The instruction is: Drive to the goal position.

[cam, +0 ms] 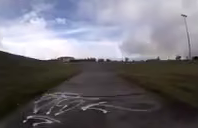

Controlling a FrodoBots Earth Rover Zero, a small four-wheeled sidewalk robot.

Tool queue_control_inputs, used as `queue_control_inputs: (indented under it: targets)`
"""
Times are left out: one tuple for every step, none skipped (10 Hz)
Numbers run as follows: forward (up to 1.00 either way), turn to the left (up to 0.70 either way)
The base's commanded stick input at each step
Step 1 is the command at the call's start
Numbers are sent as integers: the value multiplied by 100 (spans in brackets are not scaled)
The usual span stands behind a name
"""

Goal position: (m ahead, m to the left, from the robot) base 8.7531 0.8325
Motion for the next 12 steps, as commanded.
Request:
queue_control_inputs:
  targets:
    - [100,0]
    - [100,0]
    - [100,0]
    - [100,0]
    - [100,0]
    - [100,0]
    - [100,0]
    - [100,0]
    - [100,0]
    - [100,0]
    - [100,0]
    - [100,0]
